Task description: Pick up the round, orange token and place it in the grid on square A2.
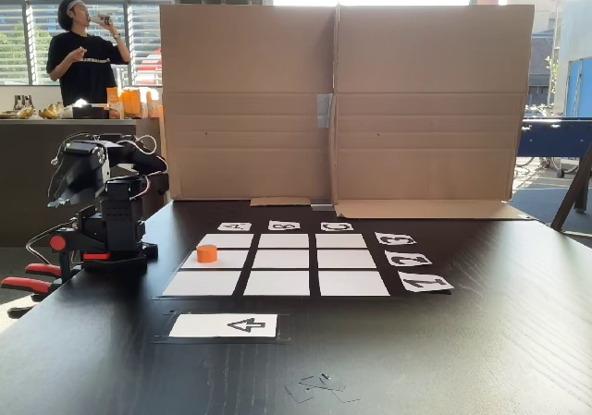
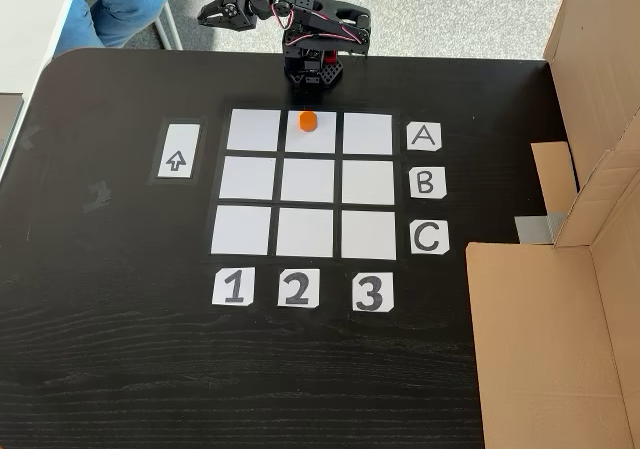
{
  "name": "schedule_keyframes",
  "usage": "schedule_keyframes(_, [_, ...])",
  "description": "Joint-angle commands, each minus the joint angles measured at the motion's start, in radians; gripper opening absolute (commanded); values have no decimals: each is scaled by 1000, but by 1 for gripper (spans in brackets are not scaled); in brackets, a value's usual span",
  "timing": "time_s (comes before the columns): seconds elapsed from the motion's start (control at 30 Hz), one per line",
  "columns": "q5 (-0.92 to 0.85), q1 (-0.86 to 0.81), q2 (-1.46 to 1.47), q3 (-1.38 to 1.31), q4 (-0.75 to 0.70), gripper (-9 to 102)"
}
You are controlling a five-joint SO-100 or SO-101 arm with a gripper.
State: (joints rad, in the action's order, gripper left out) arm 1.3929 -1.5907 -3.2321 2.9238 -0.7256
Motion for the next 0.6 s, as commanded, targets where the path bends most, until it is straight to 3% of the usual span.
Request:
schedule_keyframes(0.0, [5,-11,-43,41,-3,0])
schedule_keyframes(0.57, [6,-43,-97,121,-3,0])
